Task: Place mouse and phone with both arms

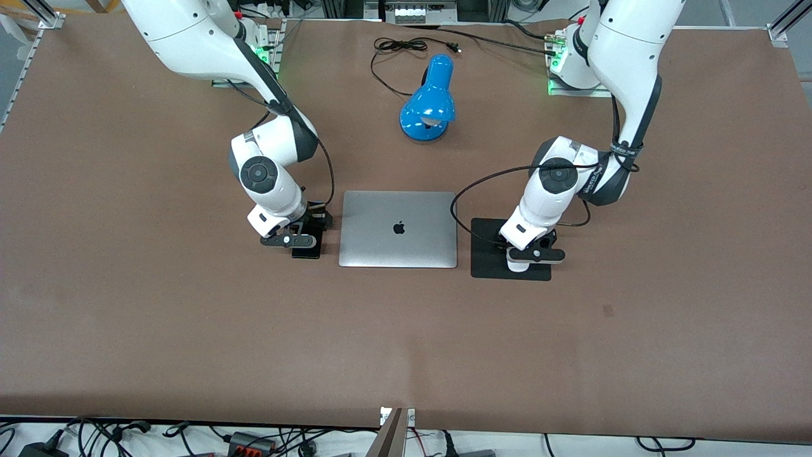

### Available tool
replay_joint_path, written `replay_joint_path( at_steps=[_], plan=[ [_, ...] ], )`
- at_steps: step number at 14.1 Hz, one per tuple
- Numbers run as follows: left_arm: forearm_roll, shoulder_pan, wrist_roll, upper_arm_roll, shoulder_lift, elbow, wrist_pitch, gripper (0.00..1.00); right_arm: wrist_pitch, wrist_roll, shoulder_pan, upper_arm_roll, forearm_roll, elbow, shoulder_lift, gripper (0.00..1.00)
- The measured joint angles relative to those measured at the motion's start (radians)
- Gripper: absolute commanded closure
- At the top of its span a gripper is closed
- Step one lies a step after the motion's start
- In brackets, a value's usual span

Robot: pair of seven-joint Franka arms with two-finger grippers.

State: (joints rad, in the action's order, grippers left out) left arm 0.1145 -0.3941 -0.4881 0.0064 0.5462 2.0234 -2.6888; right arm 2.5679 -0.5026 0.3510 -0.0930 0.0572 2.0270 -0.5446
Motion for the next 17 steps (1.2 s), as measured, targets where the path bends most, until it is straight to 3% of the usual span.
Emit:
replay_joint_path(
  at_steps=[3, 4, 8, 12, 15, 17],
  plan=[
    [0.000, 0.012, -0.002, 0.009, -0.031, -0.023, 0.027, 0.00, -0.123, 0.008, -0.061, 0.009, 0.000, -0.034, 0.089, 0.00],
    [0.001, 0.028, 0.000, 0.011, -0.060, -0.051, 0.108, 0.00, -0.196, 0.024, -0.100, 0.010, 0.000, -0.056, 0.139, 0.00],
    [0.006, 0.071, 0.102, 0.016, -0.167, -0.286, 0.643, 0.00, -0.476, 0.153, -0.256, 0.012, 0.000, -0.130, 0.357, 0.00],
    [0.007, 0.165, 0.325, 0.016, -0.193, -0.544, 1.057, 0.00, -0.735, 0.264, -0.352, 0.021, -0.001, -0.321, 0.426, 0.00],
    [-0.002, 0.221, 0.393, 0.017, -0.223, -0.640, 1.156, 0.00, -0.869, 0.282, -0.363, 0.077, -0.001, -0.435, 0.426, 0.00],
    [-0.088, 0.269, 0.396, 0.016, -0.240, -0.680, 1.160, 0.00, -0.931, 0.292, -0.378, 0.099, -0.027, -0.491, 0.437, 0.00]
  ],
)
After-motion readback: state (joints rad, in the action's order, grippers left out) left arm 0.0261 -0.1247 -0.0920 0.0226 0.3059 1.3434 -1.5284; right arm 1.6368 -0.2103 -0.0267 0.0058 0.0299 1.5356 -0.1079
